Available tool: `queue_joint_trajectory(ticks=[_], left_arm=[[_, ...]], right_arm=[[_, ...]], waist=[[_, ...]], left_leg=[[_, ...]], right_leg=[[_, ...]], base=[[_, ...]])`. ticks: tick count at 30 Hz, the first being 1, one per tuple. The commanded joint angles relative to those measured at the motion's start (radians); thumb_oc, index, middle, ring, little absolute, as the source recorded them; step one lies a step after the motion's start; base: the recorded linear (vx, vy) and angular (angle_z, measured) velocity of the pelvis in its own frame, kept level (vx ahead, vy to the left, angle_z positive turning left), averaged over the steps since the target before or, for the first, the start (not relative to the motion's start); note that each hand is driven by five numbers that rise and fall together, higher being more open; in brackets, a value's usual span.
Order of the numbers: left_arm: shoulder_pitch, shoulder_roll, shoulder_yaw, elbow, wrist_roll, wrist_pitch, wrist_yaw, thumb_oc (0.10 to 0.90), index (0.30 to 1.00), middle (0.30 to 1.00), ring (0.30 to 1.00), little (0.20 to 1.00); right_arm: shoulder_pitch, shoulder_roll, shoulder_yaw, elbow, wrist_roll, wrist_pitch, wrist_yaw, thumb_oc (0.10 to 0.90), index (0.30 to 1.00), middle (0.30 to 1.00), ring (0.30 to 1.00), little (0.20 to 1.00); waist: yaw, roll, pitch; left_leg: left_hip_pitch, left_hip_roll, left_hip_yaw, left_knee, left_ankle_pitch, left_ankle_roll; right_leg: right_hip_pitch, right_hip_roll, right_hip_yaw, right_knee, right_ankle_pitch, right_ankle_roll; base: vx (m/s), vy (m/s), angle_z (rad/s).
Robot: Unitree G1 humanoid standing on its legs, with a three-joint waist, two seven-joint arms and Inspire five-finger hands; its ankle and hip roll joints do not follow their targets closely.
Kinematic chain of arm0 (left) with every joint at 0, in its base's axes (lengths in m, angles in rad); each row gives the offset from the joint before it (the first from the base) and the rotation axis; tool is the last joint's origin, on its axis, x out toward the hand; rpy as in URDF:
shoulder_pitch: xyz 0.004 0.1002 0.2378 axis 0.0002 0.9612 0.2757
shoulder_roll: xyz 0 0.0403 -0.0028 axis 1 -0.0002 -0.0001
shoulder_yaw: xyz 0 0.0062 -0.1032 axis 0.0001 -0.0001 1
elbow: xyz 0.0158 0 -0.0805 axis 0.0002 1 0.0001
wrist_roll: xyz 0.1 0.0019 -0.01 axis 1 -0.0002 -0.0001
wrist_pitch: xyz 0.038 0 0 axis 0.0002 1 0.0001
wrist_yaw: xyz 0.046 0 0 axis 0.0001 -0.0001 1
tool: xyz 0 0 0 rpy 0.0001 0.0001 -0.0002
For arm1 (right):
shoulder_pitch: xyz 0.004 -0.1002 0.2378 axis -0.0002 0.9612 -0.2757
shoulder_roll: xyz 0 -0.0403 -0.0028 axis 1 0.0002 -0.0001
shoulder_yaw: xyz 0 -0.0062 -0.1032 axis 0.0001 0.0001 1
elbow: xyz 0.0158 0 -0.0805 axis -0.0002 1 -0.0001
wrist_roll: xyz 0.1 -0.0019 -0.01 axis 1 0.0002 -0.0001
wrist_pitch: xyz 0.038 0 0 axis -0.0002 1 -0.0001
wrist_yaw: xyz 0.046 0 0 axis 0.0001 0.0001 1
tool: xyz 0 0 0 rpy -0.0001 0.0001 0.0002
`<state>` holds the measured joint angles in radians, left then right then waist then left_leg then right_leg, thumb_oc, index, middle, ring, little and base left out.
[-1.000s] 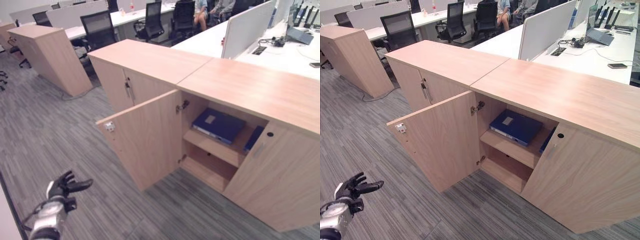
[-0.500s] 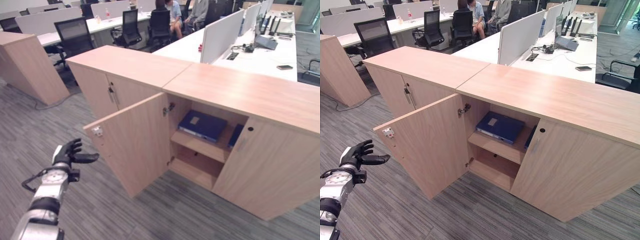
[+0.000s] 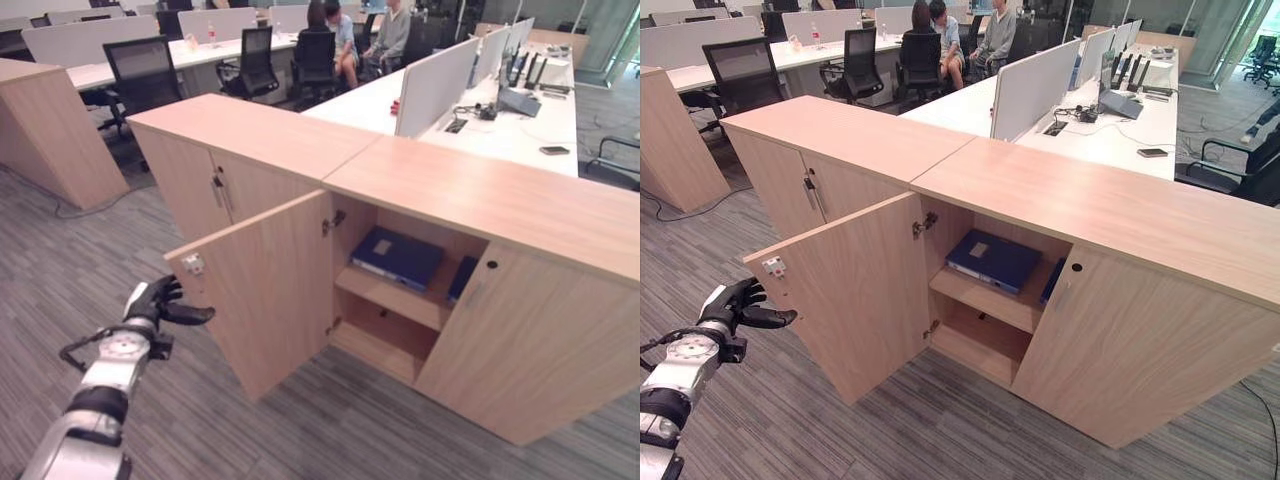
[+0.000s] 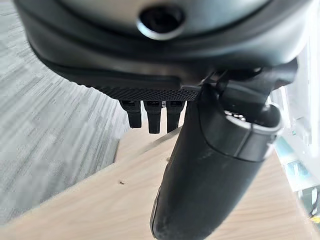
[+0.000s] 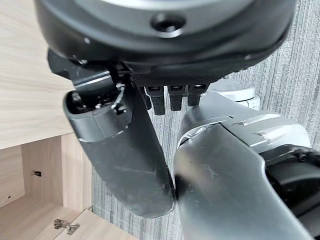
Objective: Put the empty folder in the office cabinet
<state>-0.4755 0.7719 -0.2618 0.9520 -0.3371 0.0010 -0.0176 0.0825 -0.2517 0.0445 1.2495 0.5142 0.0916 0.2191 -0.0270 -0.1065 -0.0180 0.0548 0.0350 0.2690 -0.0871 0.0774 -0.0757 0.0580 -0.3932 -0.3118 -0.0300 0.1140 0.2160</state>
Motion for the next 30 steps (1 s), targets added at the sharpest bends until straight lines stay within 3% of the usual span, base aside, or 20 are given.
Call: queue_joint_trajectory(ticks=[1,2,4,17,22,24,30], left_arm=[[-0.250,0.035,0.009,0.079,0.043,-0.084,-0.007,0.800,0.900,0.900,0.900,0.900],[-0.362,0.022,-0.043,0.226,0.064,-0.078,0.003,0.800,0.900,0.900,0.900,0.900],[-0.406,0.020,-0.050,0.274,0.053,-0.075,0.007,0.800,0.900,0.900,0.900,0.900],[-0.514,-0.030,-0.074,0.361,0.026,-0.067,-0.008,0.800,0.900,0.900,0.900,0.900],[-0.534,-0.101,-0.075,0.262,-0.059,-0.088,-0.003,0.800,0.900,0.900,0.900,0.900],[-0.521,-0.156,-0.084,0.168,-0.114,-0.101,-0.002,0.800,0.900,0.900,0.900,0.900],[-0.476,-0.225,-0.124,-0.043,-0.167,-0.119,-0.011,0.800,0.900,0.900,0.900,0.900]], right_arm=[[-0.028,-0.044,0.029,-0.010,0.025,-0.017,0.021,0.800,0.900,0.900,0.900,0.900],[-0.035,-0.055,0.047,-0.008,0.014,-0.016,0.019,0.800,0.900,0.900,0.900,0.900],[-0.034,-0.063,0.049,-0.012,0.012,-0.020,0.014,0.800,0.900,0.900,0.900,0.900],[-0.025,-0.074,0.052,-0.011,0.003,-0.019,0.014,0.800,0.900,0.900,0.900,0.900],[-0.028,-0.066,0.055,-0.012,0.007,-0.023,0.006,0.800,0.900,0.900,0.900,0.900],[-0.026,-0.058,0.049,-0.015,0.018,-0.022,0.005,0.800,0.900,0.900,0.900,0.900],[-0.024,-0.038,0.042,0.001,0.021,-0.012,0.008,0.800,0.900,0.900,0.900,0.900]], waist=[[0.002,0.072,-0.039],[-0.019,0.072,-0.043],[-0.033,0.070,-0.046],[-0.077,0.054,-0.059],[-0.083,0.050,-0.061],[-0.077,0.046,-0.060],[-0.063,0.038,-0.062]], left_leg=[[0.015,-0.032,-0.072,0.003,-0.136,0.033],[0.014,-0.032,-0.068,0.002,-0.133,0.033],[0.014,-0.034,-0.065,0.000,-0.133,0.033],[0.009,-0.036,-0.044,0.000,-0.135,0.035],[0.007,-0.040,-0.044,0.000,-0.137,0.038],[0.006,-0.043,-0.046,0.000,-0.138,0.040],[-0.001,-0.052,-0.056,0.000,-0.138,0.043]], right_leg=[[-0.029,-0.035,-0.057,0.016,0.105,0.046],[-0.037,-0.035,-0.054,0.019,0.109,0.046],[-0.043,-0.035,-0.050,0.021,0.115,0.046],[-0.066,-0.034,-0.036,0.012,0.157,0.046],[-0.072,-0.039,-0.039,0.010,0.163,0.046],[-0.068,-0.044,-0.050,0.008,0.163,0.046],[-0.063,-0.056,-0.074,0.007,0.165,0.046]], base=[[0.00,0.000,0.00],[0.00,0.000,0.00],[0.00,0.000,0.00],[0.00,0.014,-0.04],[0.00,0.000,0.00],[-0.03,0.003,0.06],[-0.01,0.000,0.11]])
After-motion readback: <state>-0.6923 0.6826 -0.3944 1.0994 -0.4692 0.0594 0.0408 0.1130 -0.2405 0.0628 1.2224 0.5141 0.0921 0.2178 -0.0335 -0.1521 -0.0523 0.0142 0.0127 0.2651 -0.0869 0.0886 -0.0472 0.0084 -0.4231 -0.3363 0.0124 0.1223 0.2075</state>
